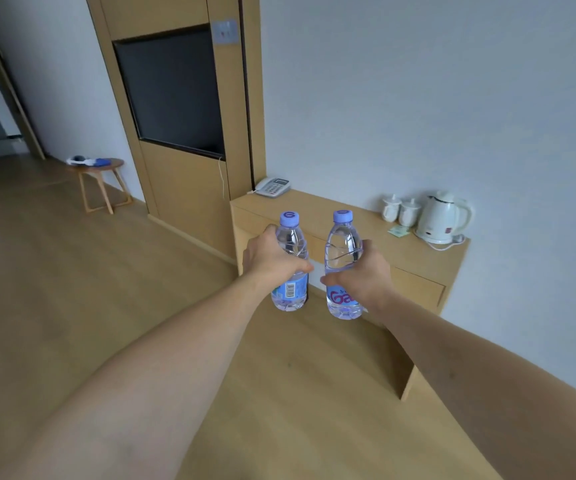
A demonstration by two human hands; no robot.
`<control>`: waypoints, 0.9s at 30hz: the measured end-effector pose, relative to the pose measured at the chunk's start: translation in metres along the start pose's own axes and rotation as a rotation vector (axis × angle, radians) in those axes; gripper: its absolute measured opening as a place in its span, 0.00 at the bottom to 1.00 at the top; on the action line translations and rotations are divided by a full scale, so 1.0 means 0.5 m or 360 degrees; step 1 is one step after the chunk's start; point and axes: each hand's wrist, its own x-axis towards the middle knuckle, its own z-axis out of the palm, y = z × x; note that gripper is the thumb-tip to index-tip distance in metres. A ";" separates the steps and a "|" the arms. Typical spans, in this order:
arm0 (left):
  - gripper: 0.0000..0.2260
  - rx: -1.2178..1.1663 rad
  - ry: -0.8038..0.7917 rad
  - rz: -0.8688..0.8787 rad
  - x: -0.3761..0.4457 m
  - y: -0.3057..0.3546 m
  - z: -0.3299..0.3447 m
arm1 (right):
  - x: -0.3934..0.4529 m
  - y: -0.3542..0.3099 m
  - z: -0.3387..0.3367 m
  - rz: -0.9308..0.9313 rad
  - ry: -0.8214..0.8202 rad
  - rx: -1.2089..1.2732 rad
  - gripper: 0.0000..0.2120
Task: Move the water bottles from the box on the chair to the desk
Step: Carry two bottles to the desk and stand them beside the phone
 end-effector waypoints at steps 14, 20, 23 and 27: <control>0.28 0.0089 -0.0205 0.0067 0.534 -0.073 0.022 | 0.451 -0.064 0.228 0.0163 0.0069 -0.0014 0.36; 0.29 0.0147 -0.0278 0.0056 0.723 -0.108 0.121 | 0.653 -0.031 0.274 0.0230 0.0070 0.0013 0.36; 0.30 0.0192 -0.0288 0.0053 0.833 -0.116 0.186 | 0.782 -0.006 0.291 0.0218 0.0070 0.0042 0.39; 0.31 0.0223 -0.0280 0.0044 1.004 -0.105 0.271 | 0.968 0.030 0.303 0.0230 0.0055 0.0097 0.37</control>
